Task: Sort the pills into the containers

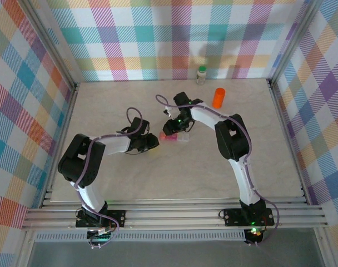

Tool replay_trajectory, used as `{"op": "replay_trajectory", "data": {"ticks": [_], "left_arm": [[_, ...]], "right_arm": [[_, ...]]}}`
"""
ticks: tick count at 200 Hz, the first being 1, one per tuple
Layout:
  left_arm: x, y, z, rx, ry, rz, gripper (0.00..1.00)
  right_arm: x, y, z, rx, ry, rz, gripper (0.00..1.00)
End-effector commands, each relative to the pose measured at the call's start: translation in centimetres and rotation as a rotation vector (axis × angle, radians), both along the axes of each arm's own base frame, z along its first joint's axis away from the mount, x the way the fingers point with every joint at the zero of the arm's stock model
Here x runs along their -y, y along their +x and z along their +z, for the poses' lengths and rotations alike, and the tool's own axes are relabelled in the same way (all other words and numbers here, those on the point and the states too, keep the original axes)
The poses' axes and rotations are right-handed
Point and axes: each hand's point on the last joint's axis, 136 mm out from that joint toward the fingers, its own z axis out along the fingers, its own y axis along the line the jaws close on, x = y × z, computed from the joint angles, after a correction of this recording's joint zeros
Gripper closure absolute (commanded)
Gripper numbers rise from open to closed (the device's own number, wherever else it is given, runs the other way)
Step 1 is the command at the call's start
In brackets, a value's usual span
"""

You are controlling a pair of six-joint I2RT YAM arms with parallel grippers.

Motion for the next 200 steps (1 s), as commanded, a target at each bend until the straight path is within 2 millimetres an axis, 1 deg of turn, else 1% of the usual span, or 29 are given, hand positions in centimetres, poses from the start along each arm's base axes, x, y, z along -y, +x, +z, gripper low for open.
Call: {"op": "replay_trajectory", "data": {"ticks": [1,6,18,35,52,60,80,88,91,108,119,136,152,172,179,180,200], "left_arm": [[-2.6,-3.0,0.2,-0.09,0.106,0.032,0.74],[-3.0,-3.3,0.7,-0.095,0.122,0.035,0.73],[-3.3,-2.8,2.4,-0.045,0.136,0.034,0.71],[-3.5,-2.1,4.0,0.005,0.152,0.025,0.69],[-3.2,-1.6,4.7,0.032,0.149,0.003,0.68],[-2.7,-1.3,4.9,0.043,0.136,-0.016,0.68],[-1.6,-0.4,5.5,0.08,0.101,-0.055,0.66],[-1.3,-0.2,5.7,0.094,0.105,-0.072,0.66],[-1.0,0.5,6.2,0.13,0.097,-0.076,0.65],[-0.7,1.6,7.1,0.192,0.127,-0.094,0.64],[-0.3,2.3,7.8,0.235,0.145,-0.121,0.6],[0.7,3.2,9.0,0.318,0.169,-0.188,0.55],[1.8,4.0,10.3,0.44,0.206,-0.274,0.49],[2.8,4.6,12.1,0.613,0.269,-0.356,0.47],[3.2,4.7,12.7,0.673,0.273,-0.385,0.45],[3.1,4.6,12.4,0.67,0.277,-0.393,0.45],[4.1,4.6,13.6,0.792,0.282,-0.477,0.41]], "right_arm": [[1.1,0.3,1.7,0.014,-0.03,-0.033,0.5],[1.1,0.5,2.1,0.026,-0.026,-0.035,0.5],[0.9,0.7,3.3,0.058,-0.007,-0.028,0.49],[1.0,0.5,4.9,0.097,0.012,-0.014,0.48],[1.4,0.2,6.0,0.132,0.012,-0.015,0.47],[1.8,-0.1,6.6,0.146,0.01,-0.02,0.47],[3.4,-0.5,7.1,0.162,-0.02,-0.089,0.46],[4.2,-0.7,7.0,0.16,-0.031,-0.131,0.45],[4.5,-0.7,6.9,0.16,-0.033,-0.148,0.45],[6.2,-0.9,6.4,0.144,-0.051,-0.245,0.42],[7.2,-1.1,5.9,0.133,-0.059,-0.299,0.42],[8.1,-1.3,4.7,0.102,-0.058,-0.365,0.42],[8.4,-1.4,3.5,0.064,-0.048,-0.399,0.43],[8.3,-1.6,2.4,0.028,-0.037,-0.412,0.45],[8.2,-1.6,2.1,0.018,-0.034,-0.417,0.46],[8.2,-1.6,2.0,0.018,-0.034,-0.417,0.46],[8.2,-1.6,1.3,-0.002,-0.032,-0.43,0.47]]}}
